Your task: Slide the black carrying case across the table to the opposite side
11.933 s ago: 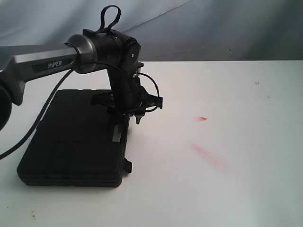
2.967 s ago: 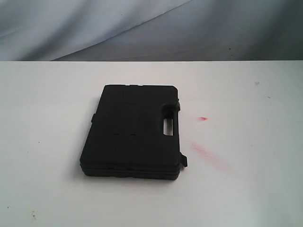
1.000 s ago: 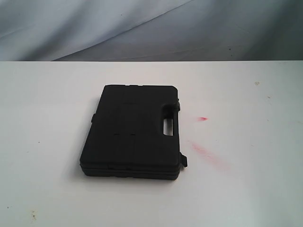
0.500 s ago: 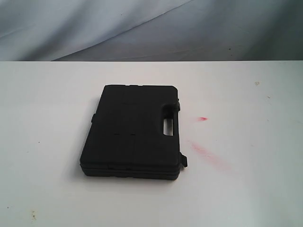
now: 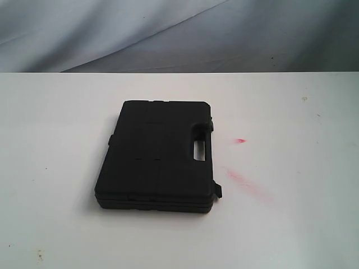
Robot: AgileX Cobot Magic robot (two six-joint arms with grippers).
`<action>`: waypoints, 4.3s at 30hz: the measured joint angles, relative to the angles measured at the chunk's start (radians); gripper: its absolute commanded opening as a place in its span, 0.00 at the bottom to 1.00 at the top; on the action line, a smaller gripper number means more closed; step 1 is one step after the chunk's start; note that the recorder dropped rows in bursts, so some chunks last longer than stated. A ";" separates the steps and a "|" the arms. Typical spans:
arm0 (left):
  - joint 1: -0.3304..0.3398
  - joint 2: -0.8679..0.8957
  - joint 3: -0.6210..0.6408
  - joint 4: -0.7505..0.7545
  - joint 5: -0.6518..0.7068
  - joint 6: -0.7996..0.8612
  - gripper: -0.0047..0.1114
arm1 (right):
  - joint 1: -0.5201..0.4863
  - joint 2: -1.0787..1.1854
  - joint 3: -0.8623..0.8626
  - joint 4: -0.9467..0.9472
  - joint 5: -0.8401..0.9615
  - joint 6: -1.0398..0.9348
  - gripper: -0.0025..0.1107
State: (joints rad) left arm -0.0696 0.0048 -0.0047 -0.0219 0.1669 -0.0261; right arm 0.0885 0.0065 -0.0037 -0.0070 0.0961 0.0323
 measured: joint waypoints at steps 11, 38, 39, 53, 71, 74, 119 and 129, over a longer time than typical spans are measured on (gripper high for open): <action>0.000 0.000 0.000 0.000 0.000 0.000 0.04 | 0.000 0.000 0.000 0.000 0.000 0.000 0.02; 0.000 0.000 0.000 0.000 0.000 0.000 0.04 | 0.000 -0.002 -0.084 0.047 0.036 0.163 0.02; 0.000 0.000 0.000 0.000 0.000 0.000 0.04 | 0.000 0.004 -0.099 0.047 0.041 0.169 0.02; 0.000 0.000 0.000 0.000 0.000 0.002 0.04 | 0.075 0.246 -0.368 -0.060 0.204 0.309 0.02; 0.000 0.000 0.000 0.000 0.000 0.002 0.04 | 0.413 0.759 -0.586 -0.200 0.343 0.326 0.02; 0.000 0.000 0.000 0.000 0.000 0.002 0.04 | 0.456 0.862 -0.643 -0.235 0.361 0.355 0.02; 0.000 0.000 0.000 0.000 0.000 0.002 0.04 | 0.559 2.023 -1.516 -0.045 0.656 0.393 0.02; 0.000 0.000 0.000 0.000 0.000 0.002 0.04 | 0.559 2.026 -1.516 0.013 0.692 0.349 0.08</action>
State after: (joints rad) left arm -0.0696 0.0048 -0.0047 -0.0219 0.1669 -0.0244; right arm 0.6475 2.0324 -1.5193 0.0057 0.7885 0.3809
